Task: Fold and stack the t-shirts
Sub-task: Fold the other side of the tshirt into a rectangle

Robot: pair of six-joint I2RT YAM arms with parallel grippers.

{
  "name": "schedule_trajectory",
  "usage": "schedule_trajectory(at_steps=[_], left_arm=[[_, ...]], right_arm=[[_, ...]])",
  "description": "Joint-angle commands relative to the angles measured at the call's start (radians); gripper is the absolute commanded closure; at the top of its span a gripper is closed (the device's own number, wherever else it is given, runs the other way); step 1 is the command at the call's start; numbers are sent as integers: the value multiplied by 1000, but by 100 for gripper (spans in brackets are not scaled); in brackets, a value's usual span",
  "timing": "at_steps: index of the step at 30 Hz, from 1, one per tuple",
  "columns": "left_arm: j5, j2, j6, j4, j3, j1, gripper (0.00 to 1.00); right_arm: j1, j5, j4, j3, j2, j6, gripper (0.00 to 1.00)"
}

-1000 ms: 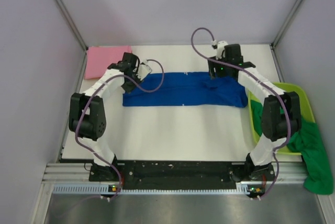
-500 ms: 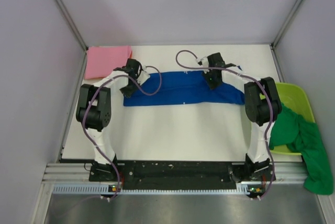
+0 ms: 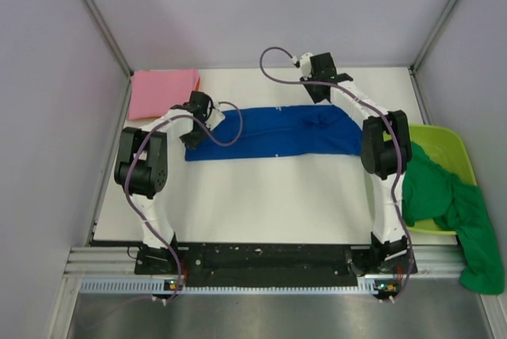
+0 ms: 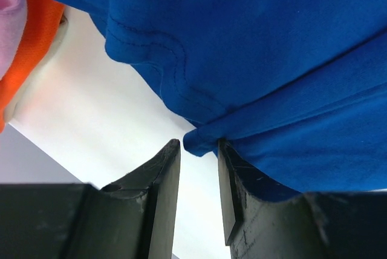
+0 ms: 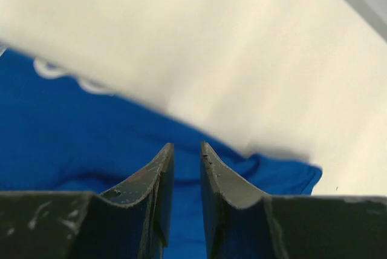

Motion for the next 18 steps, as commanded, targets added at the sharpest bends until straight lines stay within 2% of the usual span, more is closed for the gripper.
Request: schedule_trajectory(at_steps=[1,3,6,10,11,14,18], left_arm=[[-2,-63,2,-10,16,35,64],[34,-95,13,-41,19,32,63],[158,-145,37,-113,75,15,62],[355,-199,105,-148,146,-49,58],[401,-198,125,-157,158,-69,55],[369,-184,125,-147,164,-120,52],[329,-192,94,-134,132,-125,52]], right_arm=[[10,65,-108,243,139,-33,77],[9,91,-144,273,89,53,75],[-64,-4,-137,204,-33,212,70],[-174,-82,-145,131,-116,331,48],[-192,-84,-176,118,-122,332,46],[-211,-52,-266,45,-155,381,46],[-206,-49,-256,-246,-376,432,48]])
